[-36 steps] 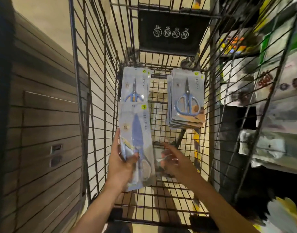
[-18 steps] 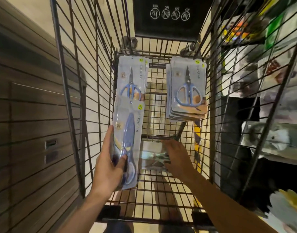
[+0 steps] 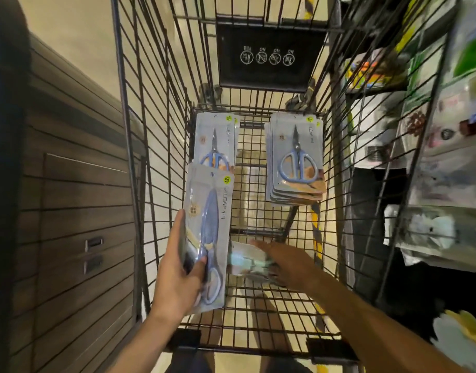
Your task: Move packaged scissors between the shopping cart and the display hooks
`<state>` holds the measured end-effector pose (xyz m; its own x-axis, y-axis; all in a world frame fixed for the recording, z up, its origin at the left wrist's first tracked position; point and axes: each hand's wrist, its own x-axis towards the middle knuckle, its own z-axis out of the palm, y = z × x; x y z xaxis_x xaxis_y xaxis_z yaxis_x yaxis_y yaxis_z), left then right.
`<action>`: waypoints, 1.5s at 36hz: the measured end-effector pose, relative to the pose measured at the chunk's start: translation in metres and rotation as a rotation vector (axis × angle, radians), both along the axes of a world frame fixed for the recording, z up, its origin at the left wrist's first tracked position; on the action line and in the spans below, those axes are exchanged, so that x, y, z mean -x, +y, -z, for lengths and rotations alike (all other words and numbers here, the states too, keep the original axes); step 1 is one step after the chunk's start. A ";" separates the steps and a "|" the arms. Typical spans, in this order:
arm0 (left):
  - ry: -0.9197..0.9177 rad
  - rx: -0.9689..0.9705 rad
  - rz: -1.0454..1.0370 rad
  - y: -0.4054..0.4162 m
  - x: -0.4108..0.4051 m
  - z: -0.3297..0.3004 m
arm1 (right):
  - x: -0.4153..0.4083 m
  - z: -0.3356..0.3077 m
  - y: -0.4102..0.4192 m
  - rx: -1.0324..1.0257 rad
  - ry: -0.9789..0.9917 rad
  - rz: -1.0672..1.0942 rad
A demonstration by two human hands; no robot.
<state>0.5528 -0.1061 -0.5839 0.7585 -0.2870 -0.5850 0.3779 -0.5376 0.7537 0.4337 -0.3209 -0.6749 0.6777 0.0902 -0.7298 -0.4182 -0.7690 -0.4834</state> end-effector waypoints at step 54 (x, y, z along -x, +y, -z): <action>-0.340 0.688 0.772 0.033 0.084 -0.382 | 0.243 -0.460 0.216 0.043 -1.172 1.745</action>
